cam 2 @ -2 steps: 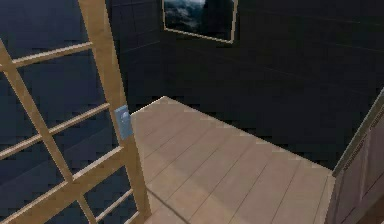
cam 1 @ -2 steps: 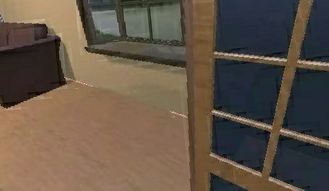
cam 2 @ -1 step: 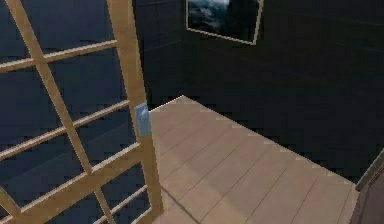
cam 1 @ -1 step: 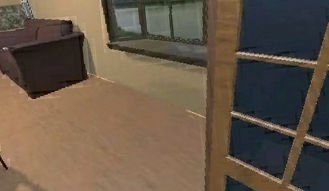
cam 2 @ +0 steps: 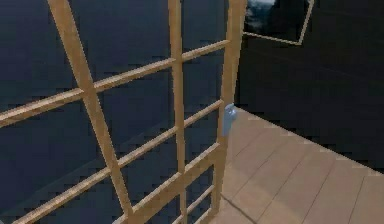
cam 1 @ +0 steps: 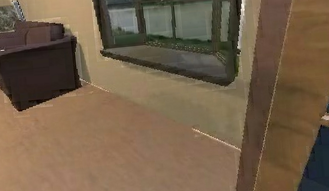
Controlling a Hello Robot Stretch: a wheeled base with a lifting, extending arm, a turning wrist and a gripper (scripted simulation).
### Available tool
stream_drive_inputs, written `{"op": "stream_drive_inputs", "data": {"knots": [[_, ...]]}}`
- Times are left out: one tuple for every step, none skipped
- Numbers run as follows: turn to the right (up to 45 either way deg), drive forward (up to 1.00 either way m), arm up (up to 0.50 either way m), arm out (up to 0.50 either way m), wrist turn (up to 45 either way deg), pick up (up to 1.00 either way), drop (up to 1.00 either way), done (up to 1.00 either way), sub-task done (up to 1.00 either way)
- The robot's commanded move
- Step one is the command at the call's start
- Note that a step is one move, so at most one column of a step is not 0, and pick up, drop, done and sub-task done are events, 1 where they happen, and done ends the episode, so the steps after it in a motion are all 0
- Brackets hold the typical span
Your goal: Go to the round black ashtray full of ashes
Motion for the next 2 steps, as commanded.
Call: {"op": "stream_drive_inputs", "data": {"knots": [[-39.0, 0.00, 0.00, 0.00, 0.0, 0.00, 0.00, 0.00, 0.00], [0.0, 0.15, 0.00, 0.00, 0.0, 0.00, 0.00, 0.00, 0.00]]}}
